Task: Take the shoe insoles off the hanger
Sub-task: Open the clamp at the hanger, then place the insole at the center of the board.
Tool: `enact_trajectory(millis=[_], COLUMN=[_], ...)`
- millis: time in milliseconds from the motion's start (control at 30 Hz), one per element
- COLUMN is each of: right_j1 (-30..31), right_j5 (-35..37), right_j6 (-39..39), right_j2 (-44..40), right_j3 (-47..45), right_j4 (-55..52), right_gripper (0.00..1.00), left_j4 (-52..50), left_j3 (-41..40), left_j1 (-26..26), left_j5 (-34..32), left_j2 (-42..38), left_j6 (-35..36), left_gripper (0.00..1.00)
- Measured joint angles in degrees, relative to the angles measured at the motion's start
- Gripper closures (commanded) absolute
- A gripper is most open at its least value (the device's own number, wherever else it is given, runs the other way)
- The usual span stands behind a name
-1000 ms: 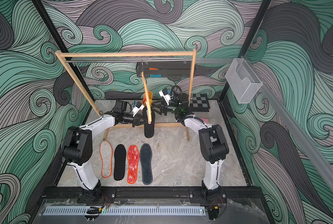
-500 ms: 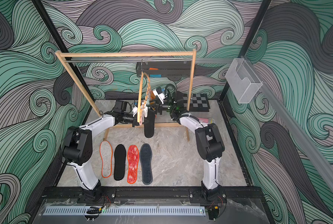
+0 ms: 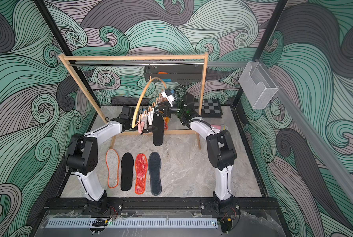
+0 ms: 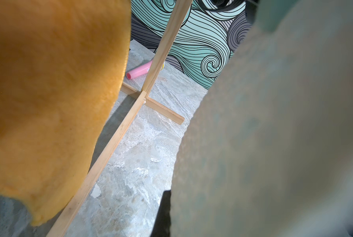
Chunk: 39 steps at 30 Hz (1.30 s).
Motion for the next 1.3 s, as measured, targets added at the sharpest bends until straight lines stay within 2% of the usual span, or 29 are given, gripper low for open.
enact_trajectory(millis=[233,467,633,833,1100,1300], right_j1=[0.2,0.2,0.2,-0.09,-0.72,-0.83], right_j5=[-0.22,-0.04,0.24,0.63,0.85,0.87], right_j6=[0.74,0.9,0.92,1.42,3.08,3.54], right_j2=[0.26,0.26,0.26,0.28,0.28,0.26], right_j3=[0.15,0.17,0.17,0.17,0.0,-0.26], right_j4=[1.09,1.22,1.22,1.22,1.31,1.55], right_gripper=[0.91,0.96,0.96,0.96,0.96,0.96], left_j4=[-1.2,0.11,5.73,15.56,18.47,16.61], left_j3=[0.0,-1.57,-10.4,-26.12,-31.36,-38.01], left_j1=[0.0,0.0,-0.02,-1.09,-11.21,-20.2], left_j5=[-0.17,-1.18,-4.09,-8.17,-16.92,-24.81], left_j2=[0.0,-0.13,-2.69,-11.61,-22.77,-28.76], left_j6=[0.07,-2.54,-12.11,-28.72,-47.08,-56.81], left_gripper=[1.0,1.0,1.0,1.0,1.0,1.0])
